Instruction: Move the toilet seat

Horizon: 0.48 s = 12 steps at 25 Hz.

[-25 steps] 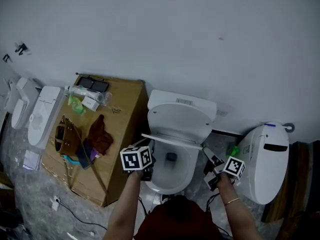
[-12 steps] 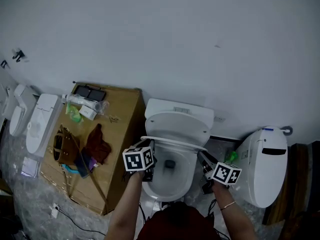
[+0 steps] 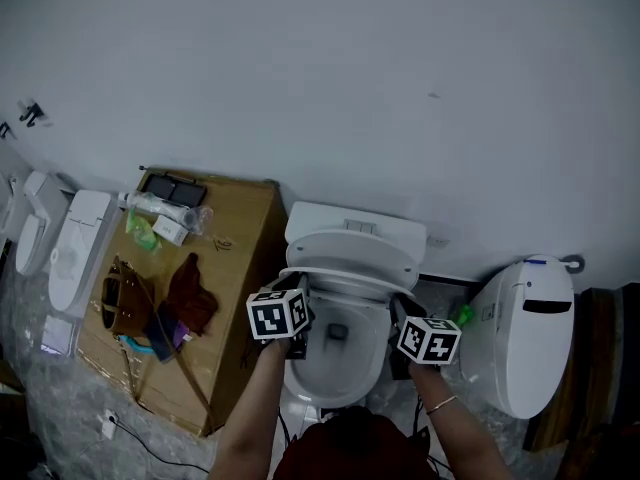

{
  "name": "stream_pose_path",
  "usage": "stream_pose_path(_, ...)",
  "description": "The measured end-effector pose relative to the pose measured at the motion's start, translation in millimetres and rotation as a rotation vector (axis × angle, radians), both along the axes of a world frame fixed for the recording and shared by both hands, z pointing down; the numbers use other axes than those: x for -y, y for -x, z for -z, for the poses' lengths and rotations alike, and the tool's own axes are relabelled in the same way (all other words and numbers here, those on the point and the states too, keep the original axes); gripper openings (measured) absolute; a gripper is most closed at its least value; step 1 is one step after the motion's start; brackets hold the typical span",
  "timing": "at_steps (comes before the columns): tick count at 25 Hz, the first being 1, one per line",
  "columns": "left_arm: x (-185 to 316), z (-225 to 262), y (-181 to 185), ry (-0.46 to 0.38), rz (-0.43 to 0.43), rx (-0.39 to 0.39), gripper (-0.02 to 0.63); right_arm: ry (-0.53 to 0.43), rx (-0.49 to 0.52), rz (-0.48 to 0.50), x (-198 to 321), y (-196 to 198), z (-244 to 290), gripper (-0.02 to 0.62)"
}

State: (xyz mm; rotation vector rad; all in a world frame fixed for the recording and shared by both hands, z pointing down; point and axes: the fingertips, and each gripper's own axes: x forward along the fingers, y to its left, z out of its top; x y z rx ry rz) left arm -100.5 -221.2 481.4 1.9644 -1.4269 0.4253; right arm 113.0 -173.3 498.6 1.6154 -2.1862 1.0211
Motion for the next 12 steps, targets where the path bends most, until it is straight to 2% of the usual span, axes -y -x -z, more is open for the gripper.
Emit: stream_pose_path(12, 31.7, 2.8, -5.1, -0.027, 0.014, 0.011, 0.071, -0.008, -0.104, -0.035, 34.4, -1.0, -1.9, 0.046)
